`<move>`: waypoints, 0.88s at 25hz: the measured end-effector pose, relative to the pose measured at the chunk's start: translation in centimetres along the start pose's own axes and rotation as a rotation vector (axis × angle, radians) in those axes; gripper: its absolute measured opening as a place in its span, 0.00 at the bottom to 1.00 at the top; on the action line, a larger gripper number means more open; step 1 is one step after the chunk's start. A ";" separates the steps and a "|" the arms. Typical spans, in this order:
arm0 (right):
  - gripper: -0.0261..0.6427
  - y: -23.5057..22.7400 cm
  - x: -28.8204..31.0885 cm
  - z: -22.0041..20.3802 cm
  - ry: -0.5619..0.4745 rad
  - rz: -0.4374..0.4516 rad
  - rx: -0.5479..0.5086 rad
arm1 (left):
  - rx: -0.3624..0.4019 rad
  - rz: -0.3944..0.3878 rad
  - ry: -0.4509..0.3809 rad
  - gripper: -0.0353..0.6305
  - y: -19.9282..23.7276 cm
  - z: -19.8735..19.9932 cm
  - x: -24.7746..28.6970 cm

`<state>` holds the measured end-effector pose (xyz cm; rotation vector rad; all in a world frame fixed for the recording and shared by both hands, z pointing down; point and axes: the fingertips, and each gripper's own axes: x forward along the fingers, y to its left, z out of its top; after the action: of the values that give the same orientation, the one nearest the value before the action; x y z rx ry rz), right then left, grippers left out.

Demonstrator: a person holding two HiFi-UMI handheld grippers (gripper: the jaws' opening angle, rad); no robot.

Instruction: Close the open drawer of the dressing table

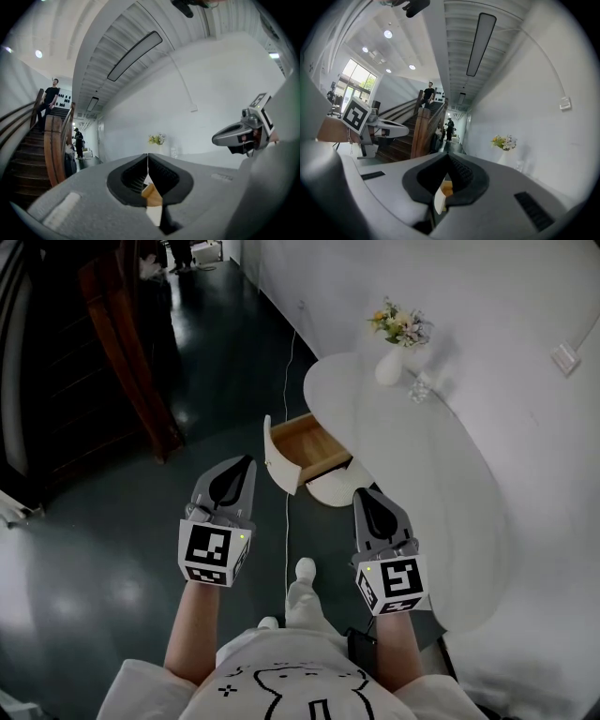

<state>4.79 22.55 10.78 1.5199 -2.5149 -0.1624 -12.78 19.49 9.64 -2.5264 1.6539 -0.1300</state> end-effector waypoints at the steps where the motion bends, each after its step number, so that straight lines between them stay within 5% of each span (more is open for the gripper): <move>1: 0.04 -0.8 0.9 0.0 -0.003 0.005 0.001 | -0.002 0.006 0.002 0.08 0.2 -0.1 1.0; 13: 0.04 -10.4 12.9 -0.4 -0.006 0.099 0.001 | -0.004 0.065 0.021 0.08 2.5 -0.1 14.7; 22: 0.04 -16.0 19.6 -2.5 0.025 0.138 0.018 | -0.049 0.017 0.024 0.08 3.0 -1.7 22.9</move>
<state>10.36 -2.24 12.32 1.3400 -2.5970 -0.0991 -6.60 -2.78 11.03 -2.5549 1.7078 -0.1203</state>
